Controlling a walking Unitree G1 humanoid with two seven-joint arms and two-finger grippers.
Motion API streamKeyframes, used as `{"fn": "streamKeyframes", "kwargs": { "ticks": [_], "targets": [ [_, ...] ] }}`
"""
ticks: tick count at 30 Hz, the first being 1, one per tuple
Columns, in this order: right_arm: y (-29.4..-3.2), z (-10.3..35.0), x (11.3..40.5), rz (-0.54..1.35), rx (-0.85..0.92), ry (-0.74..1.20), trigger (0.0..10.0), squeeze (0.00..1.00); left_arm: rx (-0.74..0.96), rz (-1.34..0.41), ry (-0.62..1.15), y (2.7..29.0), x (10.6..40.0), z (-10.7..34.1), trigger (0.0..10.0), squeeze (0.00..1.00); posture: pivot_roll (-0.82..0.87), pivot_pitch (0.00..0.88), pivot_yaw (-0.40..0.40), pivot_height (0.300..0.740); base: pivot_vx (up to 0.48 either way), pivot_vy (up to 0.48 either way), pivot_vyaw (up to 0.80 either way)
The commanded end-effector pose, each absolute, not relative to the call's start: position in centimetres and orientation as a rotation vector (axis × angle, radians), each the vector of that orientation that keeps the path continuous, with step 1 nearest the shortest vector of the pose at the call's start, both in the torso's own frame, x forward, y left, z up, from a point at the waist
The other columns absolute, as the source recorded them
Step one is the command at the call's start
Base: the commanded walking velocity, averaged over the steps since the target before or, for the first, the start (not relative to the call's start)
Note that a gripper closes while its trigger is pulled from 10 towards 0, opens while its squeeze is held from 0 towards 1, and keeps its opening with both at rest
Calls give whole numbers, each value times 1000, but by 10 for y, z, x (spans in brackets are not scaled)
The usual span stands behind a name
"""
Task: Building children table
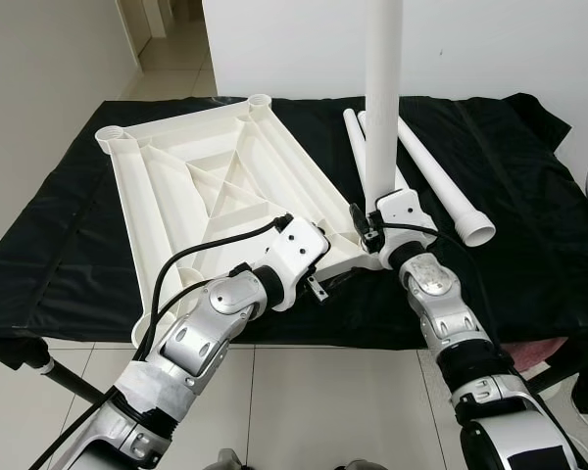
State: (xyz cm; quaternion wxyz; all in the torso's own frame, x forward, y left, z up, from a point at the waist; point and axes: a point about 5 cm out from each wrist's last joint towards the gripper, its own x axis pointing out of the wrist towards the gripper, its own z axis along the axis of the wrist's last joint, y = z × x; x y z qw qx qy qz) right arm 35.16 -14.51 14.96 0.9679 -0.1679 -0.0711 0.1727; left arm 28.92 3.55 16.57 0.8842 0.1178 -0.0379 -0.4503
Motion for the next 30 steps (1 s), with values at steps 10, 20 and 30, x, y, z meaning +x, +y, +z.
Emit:
{"fn": "streamKeyframes", "kwargs": {
  "ticks": [10, 20, 30],
  "targets": [
    [-163, 115, 344, 280, -122, 24, 10000, 0, 272, -1035, -74, 33, 285, 166, 10000, 0, -117, 59, 68, 740, 0, 0, 0],
    [-165, 100, 339, 222, -1, 91, 10000, 0, 272, -1034, -80, 33, 284, 168, 10000, 0, -114, 62, 72, 740, 0, 0, 0],
    [-166, 97, 336, 195, 37, 86, 10000, 0, 273, -1037, -84, 33, 284, 169, 10000, 0, -116, 63, 75, 740, 0, 0, 0]
  ]
}}
